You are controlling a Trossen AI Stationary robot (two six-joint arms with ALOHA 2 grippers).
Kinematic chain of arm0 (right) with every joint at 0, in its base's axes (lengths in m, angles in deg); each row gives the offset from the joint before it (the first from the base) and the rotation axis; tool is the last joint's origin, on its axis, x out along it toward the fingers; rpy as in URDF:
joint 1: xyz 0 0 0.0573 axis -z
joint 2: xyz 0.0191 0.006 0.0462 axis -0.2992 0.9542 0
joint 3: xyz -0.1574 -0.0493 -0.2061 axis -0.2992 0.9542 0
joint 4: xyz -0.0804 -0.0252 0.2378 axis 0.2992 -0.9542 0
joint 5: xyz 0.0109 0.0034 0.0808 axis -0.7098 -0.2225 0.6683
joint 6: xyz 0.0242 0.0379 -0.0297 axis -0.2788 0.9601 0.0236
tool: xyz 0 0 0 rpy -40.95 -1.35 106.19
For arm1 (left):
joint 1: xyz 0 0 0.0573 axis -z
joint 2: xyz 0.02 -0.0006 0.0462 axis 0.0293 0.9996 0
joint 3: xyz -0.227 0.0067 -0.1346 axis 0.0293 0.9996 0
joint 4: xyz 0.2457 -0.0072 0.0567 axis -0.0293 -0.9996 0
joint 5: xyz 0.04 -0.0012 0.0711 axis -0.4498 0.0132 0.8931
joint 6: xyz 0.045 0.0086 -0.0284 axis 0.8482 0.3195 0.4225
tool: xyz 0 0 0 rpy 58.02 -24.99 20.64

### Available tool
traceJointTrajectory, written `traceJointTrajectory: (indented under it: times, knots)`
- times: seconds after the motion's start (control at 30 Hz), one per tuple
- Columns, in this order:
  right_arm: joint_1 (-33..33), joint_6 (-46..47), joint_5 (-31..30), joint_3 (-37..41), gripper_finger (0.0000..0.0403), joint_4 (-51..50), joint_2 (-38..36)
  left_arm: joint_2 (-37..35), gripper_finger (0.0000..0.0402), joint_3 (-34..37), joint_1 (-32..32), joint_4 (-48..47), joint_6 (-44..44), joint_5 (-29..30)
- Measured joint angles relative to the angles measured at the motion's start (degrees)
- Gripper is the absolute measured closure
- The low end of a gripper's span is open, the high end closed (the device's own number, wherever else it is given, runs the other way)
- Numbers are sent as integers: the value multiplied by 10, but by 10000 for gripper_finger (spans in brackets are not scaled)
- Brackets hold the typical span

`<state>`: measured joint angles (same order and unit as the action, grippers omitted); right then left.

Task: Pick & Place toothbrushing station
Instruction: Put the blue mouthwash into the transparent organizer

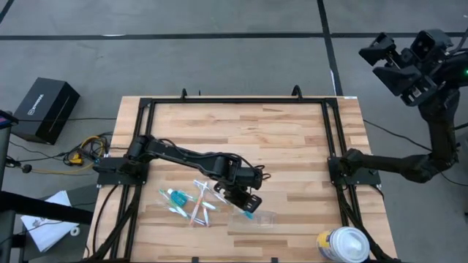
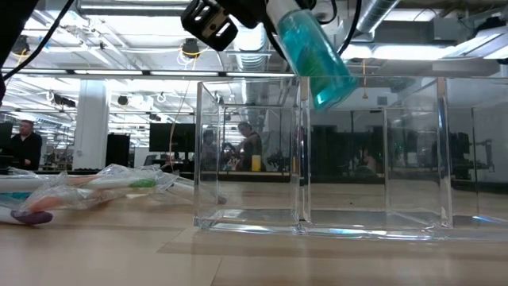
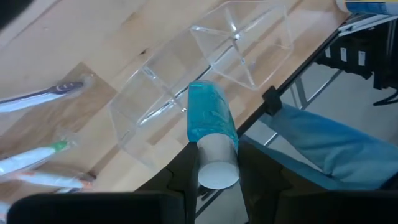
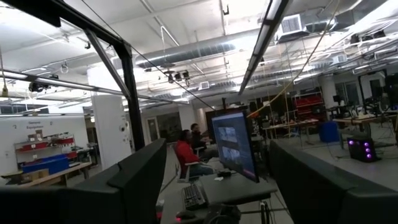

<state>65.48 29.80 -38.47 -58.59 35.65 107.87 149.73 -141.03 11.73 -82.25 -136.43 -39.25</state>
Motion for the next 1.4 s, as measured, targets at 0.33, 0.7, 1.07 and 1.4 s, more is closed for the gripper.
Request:
traceJointTrajectory:
  times: [0.33,0.7,1.07,1.4]
  knots:
    - [0,0,7,0,129,0,-4,2,322,0,-6,-4,-5,12]
    - [0,-9,17,0,129,0,-4,30,322,0,0,-18,-4,-10]
    - [0,-27,28,0,129,0,-3,34,322,1,-5,-96,19,7]
    - [0,-31,30,0,129,0,1,34,322,1,-16,-115,34,39]
